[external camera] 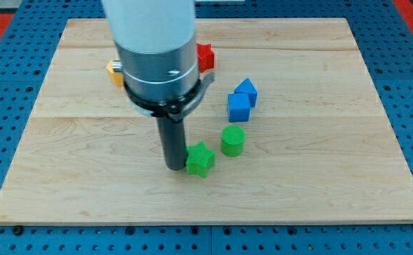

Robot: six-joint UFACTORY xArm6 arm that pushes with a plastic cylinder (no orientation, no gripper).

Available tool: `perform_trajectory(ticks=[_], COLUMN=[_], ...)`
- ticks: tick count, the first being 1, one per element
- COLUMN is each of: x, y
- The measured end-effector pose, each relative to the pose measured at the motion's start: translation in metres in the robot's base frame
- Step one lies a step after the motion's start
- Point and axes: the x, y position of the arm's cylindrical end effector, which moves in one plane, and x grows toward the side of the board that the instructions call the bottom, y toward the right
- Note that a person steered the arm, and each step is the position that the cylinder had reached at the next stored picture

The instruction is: Point your arm at the red circle

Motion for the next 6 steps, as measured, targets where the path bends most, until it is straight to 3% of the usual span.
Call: perform_trajectory(ticks=[2, 4, 5, 6], x=[0.000, 0.024, 0.018, 0.002], y=[0.018, -0.029, -0.070, -0.073])
